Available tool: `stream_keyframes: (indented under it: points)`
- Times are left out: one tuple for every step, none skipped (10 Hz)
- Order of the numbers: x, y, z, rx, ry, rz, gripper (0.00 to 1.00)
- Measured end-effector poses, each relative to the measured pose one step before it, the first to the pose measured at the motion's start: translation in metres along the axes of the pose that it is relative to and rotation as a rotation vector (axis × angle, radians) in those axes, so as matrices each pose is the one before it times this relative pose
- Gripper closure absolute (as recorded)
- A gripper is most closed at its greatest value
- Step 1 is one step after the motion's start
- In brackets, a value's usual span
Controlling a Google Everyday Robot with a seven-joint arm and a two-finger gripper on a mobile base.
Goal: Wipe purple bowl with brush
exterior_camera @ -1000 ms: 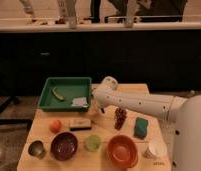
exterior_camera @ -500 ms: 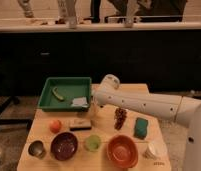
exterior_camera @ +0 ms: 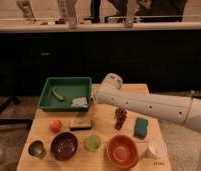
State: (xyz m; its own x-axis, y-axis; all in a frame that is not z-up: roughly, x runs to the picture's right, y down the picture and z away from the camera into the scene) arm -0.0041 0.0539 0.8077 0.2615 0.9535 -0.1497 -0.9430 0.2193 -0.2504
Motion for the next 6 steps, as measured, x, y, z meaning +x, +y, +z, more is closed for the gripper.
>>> stream_keyframes:
  points:
    - [-0.00249,0.00006,-0.00581,-0.00101,-0.01614,-0.00255,1.0]
    - [-0.00202,0.0,-0.00416,-0.00124,-0.01333,-0.00146,1.0]
    - [-0.00215,0.00059,-0.00347,-0.00135,-0.01156,-0.0024,1.0]
    - [-0.00288,0.00149,-0.00396,-0.00233,-0.01483,-0.00421,1.0]
    - [-0.00112,-0.00047,-0.00186,0.00045,-0.00796,-0.00085,1.0]
    - [-0.00185,0.00055,-0.00071,0.00007,-0.00793,-0.00449,1.0]
